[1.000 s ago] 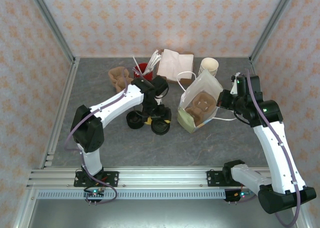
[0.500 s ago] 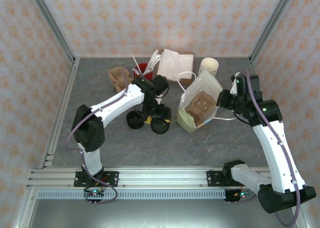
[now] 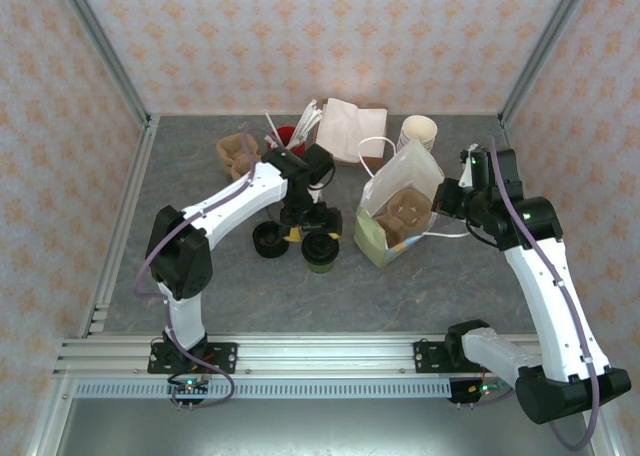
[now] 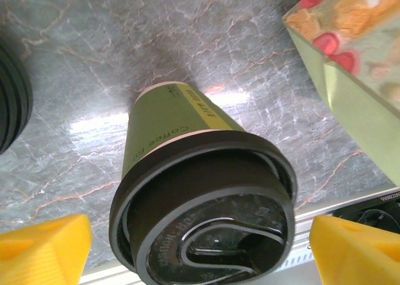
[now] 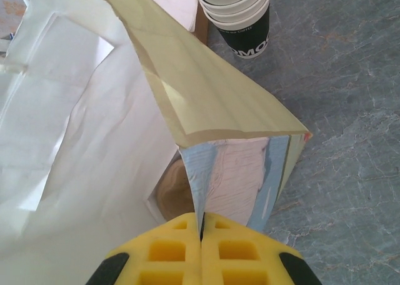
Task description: Pack the takeout coffee
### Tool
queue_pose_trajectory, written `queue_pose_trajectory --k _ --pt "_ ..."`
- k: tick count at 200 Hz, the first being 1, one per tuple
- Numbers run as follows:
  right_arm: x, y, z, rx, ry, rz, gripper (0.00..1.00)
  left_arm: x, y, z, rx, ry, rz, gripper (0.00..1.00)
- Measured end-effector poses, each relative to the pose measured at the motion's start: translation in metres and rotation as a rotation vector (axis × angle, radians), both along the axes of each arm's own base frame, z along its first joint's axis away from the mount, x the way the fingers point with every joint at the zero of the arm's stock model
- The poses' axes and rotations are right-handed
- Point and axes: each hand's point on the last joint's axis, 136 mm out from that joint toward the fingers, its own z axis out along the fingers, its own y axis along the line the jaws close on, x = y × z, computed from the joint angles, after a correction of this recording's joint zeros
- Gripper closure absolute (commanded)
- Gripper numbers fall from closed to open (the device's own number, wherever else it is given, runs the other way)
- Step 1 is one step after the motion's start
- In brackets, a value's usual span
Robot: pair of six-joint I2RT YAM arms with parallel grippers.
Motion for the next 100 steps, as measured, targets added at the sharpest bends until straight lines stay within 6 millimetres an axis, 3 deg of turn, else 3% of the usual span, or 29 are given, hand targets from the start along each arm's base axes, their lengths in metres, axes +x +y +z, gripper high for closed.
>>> queue_pose_trajectory --k 50,100 --pt "0.001 0.000 -0.001 -0.001 0.004 0.000 1.00 0.009 0.004 0.018 0.041 -0.102 -0.064 0.07" --pt "0.002 0.001 0.000 0.003 -0.002 0.003 1.00 -0.023 -0.003 0.025 0.098 -0.182 -0.189 0.15"
